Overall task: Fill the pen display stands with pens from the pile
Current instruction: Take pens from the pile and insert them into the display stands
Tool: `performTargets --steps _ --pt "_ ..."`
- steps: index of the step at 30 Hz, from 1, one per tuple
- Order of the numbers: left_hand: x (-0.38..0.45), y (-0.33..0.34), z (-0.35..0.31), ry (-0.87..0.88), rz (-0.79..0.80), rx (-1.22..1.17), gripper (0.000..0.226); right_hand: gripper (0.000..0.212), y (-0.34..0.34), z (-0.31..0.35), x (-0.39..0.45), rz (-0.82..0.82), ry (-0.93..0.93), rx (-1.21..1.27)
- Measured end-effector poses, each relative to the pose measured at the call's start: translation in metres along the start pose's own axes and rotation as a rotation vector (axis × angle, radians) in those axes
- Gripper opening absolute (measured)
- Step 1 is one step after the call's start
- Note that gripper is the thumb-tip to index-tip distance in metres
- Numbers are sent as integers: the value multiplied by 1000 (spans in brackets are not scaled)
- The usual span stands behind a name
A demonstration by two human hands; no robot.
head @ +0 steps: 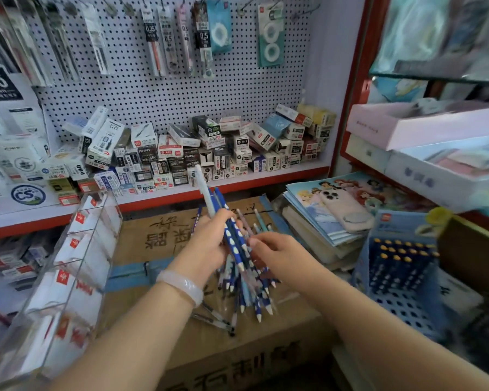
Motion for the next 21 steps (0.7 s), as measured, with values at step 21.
performTargets --steps 21 --pt "-90 138 54 -106 86 -46 22 12 -193 -83 -168 -378 198 156"
Point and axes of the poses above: each hand's wrist, its own x-axis towards the middle knuckle, its own y-axis out of the palm, z = x × y, the point moved 8 cm from there along x, towards the middle knuckle, and after that the axes turned 12 degrees about x, right-handed, at the moved point
